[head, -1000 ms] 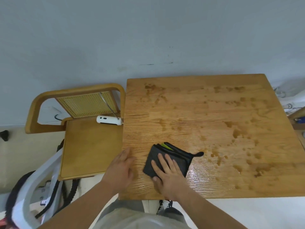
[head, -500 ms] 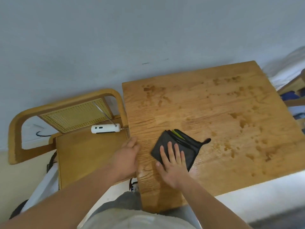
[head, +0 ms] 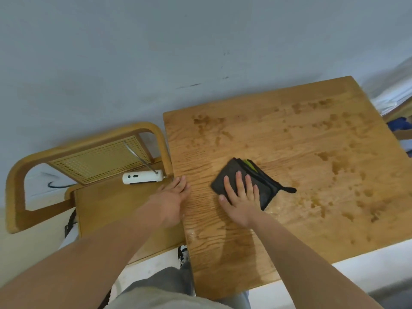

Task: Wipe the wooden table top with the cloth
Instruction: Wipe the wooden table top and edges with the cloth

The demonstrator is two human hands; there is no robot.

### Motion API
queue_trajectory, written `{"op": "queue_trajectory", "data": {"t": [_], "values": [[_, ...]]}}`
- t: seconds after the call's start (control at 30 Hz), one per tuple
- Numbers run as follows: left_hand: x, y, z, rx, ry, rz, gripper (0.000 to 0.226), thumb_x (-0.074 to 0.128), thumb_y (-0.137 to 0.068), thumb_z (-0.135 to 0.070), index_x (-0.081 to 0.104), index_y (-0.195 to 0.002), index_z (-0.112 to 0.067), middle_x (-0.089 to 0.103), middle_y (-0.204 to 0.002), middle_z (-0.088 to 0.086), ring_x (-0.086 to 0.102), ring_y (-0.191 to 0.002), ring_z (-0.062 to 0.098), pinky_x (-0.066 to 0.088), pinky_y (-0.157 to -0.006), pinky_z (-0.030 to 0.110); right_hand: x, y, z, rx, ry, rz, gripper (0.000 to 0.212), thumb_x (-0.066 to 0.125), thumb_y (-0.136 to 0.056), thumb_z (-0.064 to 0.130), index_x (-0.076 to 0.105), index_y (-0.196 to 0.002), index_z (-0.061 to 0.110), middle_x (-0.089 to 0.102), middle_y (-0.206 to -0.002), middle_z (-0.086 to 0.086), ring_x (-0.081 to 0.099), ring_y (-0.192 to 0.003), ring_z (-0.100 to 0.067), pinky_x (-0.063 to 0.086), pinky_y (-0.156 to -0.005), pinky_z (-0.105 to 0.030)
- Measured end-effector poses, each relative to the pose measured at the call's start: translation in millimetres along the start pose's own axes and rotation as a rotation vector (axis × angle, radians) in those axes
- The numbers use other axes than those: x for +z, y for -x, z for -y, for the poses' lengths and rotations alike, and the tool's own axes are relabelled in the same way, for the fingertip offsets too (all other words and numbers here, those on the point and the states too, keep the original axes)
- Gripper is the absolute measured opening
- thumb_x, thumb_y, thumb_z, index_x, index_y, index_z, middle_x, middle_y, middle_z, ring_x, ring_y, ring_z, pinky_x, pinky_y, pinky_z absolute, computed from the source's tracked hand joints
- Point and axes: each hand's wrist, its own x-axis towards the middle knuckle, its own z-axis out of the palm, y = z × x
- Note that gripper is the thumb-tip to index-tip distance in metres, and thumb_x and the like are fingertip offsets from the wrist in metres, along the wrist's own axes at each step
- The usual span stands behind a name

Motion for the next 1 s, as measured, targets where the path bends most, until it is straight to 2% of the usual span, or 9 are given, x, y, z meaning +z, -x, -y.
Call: {"op": "queue_trajectory", "data": {"t": [0.1, 0.2, 0.37, 0.43, 0.5, 0.6, 0.77, 0.87, 1.0], "values": [[-6.2, -1.7, 0.3, -0.008, 0.011, 0.024, 0.089, 0.054, -0.101, -0.036, -0.011, -0.161, -0.026, -0.028, -0.166, -0.003, -0.019, -0.155, 0.016, 0.003, -0.128, 0.046, -0.7, -13.2, 13.9, 0.049, 0.005, -0.088, 0.075, 0.005, -0.096, 0.074, -0.026, -0.155, 0.04, -0.044, -0.158, 0.001, -0.042, -0.145, -0.026, -0.026, -0.118, -0.05], [-9.4, -0.7, -0.2, -0.009, -0.001, 0.078, 0.089, 0.054, -0.101, -0.036, -0.011, -0.161, -0.026, -0.029, -0.166, -0.003, -0.019, -0.155, 0.016, 0.005, -0.128, 0.046, 27.4, 10.9, 24.6, 0.037, 0.003, -0.157, 0.077, 0.001, -0.096, 0.073, -0.028, -0.155, 0.035, -0.044, -0.158, -0.001, -0.046, -0.143, -0.025, -0.028, -0.117, -0.049], [-7.5, 3.7, -2.8, -0.022, 0.028, 0.035, 0.094, 0.056, -0.099, -0.028, -0.014, -0.161, -0.027, -0.033, -0.164, -0.005, -0.023, -0.153, 0.014, 0.008, -0.128, 0.045, 89.8, 71.6, 35.6, -0.046, 0.053, -0.112, 0.075, -0.006, -0.095, 0.074, -0.028, -0.155, 0.035, -0.04, -0.162, -0.002, -0.042, -0.146, -0.025, -0.024, -0.119, -0.052], [-5.5, 6.1, -2.3, -0.022, 0.052, 0.024, 0.094, 0.057, -0.099, -0.026, -0.014, -0.16, -0.028, -0.034, -0.163, -0.007, -0.025, -0.152, 0.012, 0.01, -0.128, 0.043, 102.3, 84.7, 33.8, -0.077, 0.054, -0.079, 0.074, -0.007, -0.094, 0.075, -0.03, -0.154, 0.038, -0.042, -0.16, 0.001, -0.043, -0.145, -0.023, -0.027, -0.117, -0.049], [-3.8, 7.7, -2.2, -0.018, 0.066, 0.028, 0.095, 0.057, -0.098, -0.024, -0.015, -0.16, -0.03, -0.034, -0.162, -0.01, -0.025, -0.152, 0.01, 0.015, -0.127, 0.042, 96.9, 83.3, 25.1, -0.115, 0.041, -0.056, 0.07, -0.01, -0.092, 0.075, -0.03, -0.152, 0.044, -0.045, -0.158, 0.006, -0.046, -0.143, -0.019, -0.032, -0.114, -0.045], [-6.8, 5.6, -1.4, -0.029, 0.072, 0.024, 0.093, 0.056, -0.1, -0.025, -0.015, -0.16, -0.03, -0.034, -0.162, -0.008, -0.024, -0.152, 0.011, 0.016, -0.127, 0.043, 63.2, 53.3, 7.1, -0.147, 0.074, -0.11, 0.067, -0.011, -0.092, 0.074, -0.025, -0.153, 0.049, -0.047, -0.156, 0.013, -0.046, -0.143, -0.015, -0.033, -0.114, -0.039], [-11.3, 3.3, -2.9, -0.026, 0.073, 0.078, 0.088, 0.054, -0.101, -0.031, -0.011, -0.161, -0.03, -0.03, -0.164, -0.009, -0.02, -0.154, 0.011, 0.021, -0.126, 0.042, -3.6, -18.5, -2.1, 0.006, -0.003, -0.148, 0.065, 0.005, -0.1, 0.068, -0.018, -0.157, 0.046, -0.037, -0.162, 0.006, -0.042, -0.146, -0.02, -0.026, -0.118, -0.044], [-13.3, 3.3, -3.9, -0.028, 0.063, 0.08, 0.088, 0.053, -0.101, -0.031, -0.01, -0.161, -0.03, -0.03, -0.165, -0.008, -0.02, -0.154, 0.011, 0.021, -0.126, 0.042, 2.5, -21.5, 11.9, 0.04, -0.005, -0.229, 0.067, 0.003, -0.1, 0.065, -0.018, -0.158, 0.039, -0.036, -0.163, 0.001, -0.041, -0.146, -0.023, -0.026, -0.119, -0.047], [-12.8, 4.6, 2.7, 0.006, 0.067, 0.098, 0.087, 0.052, -0.101, -0.031, -0.012, -0.16, -0.033, -0.032, -0.163, -0.011, -0.023, -0.152, 0.009, 0.013, -0.127, 0.037, 47.8, 19.5, 27.0, -0.018, 0.052, -0.282, 0.07, 0.003, -0.101, 0.063, -0.022, -0.159, 0.031, -0.036, -0.164, -0.004, -0.04, -0.147, -0.026, -0.024, -0.12, -0.05]]}}
